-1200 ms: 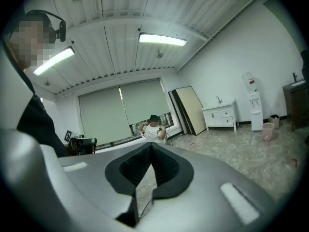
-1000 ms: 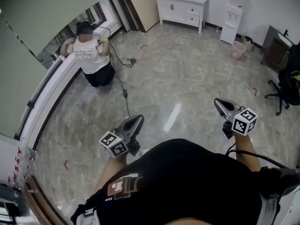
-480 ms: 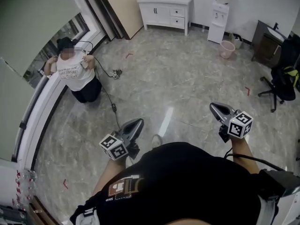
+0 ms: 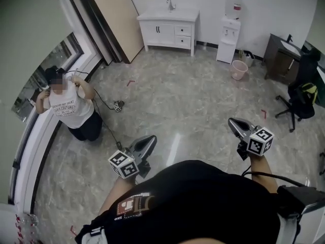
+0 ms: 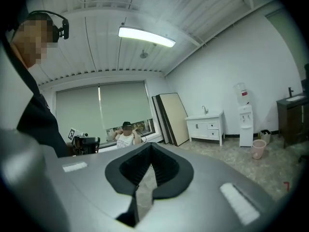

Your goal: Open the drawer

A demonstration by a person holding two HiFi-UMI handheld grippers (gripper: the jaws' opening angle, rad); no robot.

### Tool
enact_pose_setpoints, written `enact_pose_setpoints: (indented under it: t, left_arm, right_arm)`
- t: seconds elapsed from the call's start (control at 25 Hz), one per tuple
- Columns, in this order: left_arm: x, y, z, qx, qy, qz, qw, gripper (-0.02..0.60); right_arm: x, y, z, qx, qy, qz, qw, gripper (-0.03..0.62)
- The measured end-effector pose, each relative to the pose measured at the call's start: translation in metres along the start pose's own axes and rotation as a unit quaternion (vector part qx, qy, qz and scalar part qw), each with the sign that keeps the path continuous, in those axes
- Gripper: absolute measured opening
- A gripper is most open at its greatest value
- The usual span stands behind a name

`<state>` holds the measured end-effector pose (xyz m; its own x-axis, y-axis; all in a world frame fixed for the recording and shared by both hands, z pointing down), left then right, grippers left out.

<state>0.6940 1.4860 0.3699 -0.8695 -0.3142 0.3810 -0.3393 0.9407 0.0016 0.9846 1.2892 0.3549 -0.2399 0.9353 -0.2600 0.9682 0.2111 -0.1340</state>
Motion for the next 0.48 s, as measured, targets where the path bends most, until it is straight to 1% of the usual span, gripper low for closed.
enact_pose_setpoints:
  t: [0.12, 0.24, 0.36, 0.48]
  left_arm:
    - [0.054, -0.008, 0.027, 0.001, 0.002, -0.007, 1.0, -0.008]
    - [0.1, -0.019, 0.046, 0.006, -0.001, -0.008, 0.9999, -0.008]
    - [0.134, -0.033, 0.056, 0.003, 0.003, -0.002, 1.0, -0.008]
    - [0.158, -0.048, 0.059, 0.0, 0.009, 0.01, 0.9999, -0.008]
  right_arm:
    - [-0.015, -0.049, 0.02, -0.011, -0.002, -0.011, 1.0, -0.005]
    - [-0.03, -0.092, 0.029, -0.013, -0.004, -0.013, 1.0, -0.005]
    - [-0.05, -0.124, 0.027, -0.005, -0.013, -0.011, 1.0, -0.005]
    - [-0.078, -0.15, 0.029, 0.003, -0.02, -0.006, 1.0, -0.004]
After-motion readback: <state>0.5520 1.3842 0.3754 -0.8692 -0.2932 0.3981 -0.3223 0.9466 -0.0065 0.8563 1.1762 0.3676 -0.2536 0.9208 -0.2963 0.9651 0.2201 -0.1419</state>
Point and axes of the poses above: the fingertips, and each gripper's own axes: y backward along the fingers, x to its left, z out of its top, the point moved 3 cm from there along y, backward along the fingers, and after that the axes turned 5 degrees about z, right-handed, at the moved point
